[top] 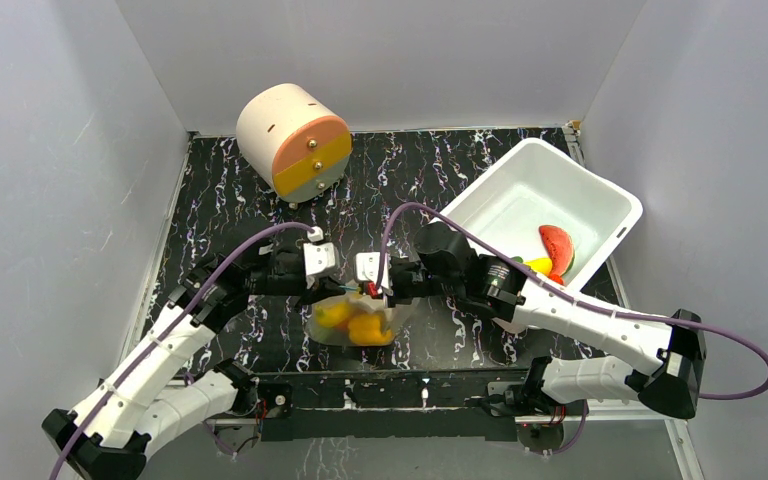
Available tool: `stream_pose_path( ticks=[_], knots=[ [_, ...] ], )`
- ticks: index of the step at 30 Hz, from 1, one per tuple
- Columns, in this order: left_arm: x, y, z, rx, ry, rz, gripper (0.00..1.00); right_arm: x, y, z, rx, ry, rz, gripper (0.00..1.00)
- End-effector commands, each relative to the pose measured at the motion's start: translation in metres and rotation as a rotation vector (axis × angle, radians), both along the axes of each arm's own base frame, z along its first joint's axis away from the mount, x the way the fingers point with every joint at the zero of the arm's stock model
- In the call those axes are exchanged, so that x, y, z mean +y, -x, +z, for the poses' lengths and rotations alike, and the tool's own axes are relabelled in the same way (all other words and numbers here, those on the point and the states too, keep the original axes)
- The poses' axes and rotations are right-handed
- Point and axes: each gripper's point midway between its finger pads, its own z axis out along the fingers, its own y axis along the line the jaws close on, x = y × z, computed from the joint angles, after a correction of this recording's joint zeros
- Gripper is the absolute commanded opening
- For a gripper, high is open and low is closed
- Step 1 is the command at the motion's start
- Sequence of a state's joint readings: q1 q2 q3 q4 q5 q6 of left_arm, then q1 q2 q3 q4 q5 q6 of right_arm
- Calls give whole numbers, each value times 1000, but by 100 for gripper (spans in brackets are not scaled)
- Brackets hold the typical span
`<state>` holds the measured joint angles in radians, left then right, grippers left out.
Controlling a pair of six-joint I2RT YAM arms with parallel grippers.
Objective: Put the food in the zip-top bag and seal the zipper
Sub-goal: Zip the zipper food storage bag at the center of the board.
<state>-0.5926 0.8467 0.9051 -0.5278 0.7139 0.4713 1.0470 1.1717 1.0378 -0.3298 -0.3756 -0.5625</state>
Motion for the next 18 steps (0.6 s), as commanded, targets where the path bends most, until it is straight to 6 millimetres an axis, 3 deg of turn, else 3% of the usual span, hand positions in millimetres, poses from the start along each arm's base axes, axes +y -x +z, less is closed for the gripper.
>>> stream_pose_path(
  ticks=[1,9,18],
  knots=[
    [6,-1,21,-82,31,25,0,-2,-10,27,-55,-48,-50,0],
    [30,-3,18,-123,-30,139,0,-26,-31,15,-46,19,-140,0],
    [46,-16,25,-208,-57,244,0,-48,-39,25,-51,15,-198,0]
  ],
)
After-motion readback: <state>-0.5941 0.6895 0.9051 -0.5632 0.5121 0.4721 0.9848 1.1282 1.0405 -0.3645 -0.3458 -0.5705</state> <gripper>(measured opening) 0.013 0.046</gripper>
